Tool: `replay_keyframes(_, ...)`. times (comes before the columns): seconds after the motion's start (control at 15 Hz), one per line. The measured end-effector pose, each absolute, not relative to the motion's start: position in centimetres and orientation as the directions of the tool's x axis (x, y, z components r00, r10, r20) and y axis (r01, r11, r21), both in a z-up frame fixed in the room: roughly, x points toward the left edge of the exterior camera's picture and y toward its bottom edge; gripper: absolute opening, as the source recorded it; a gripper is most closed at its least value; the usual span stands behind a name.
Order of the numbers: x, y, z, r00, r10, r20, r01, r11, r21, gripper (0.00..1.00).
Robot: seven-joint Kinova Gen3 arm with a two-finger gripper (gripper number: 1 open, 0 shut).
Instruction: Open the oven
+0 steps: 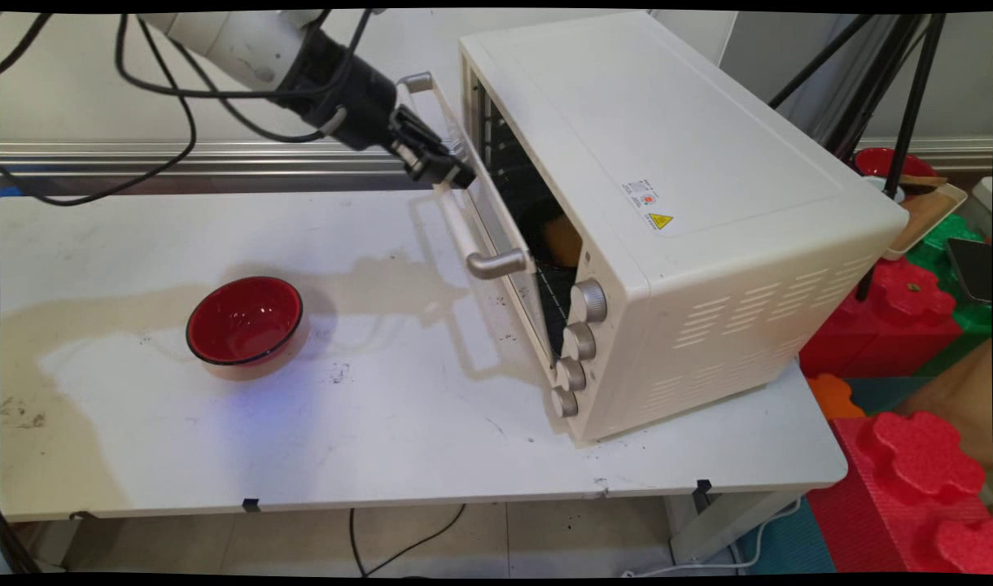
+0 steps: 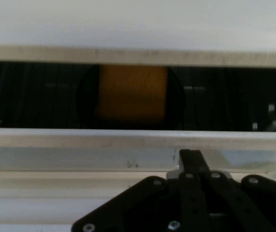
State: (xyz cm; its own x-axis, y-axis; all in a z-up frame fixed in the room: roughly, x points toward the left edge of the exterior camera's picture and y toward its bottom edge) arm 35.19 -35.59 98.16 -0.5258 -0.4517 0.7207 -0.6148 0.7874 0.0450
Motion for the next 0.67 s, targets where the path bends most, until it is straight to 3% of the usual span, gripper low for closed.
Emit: replay_keyframes(0.67, 39.2, -32.0, 95.1, -0.572, -0.458, 0.681, -0.597, 0.801, 0.037, 0.00)
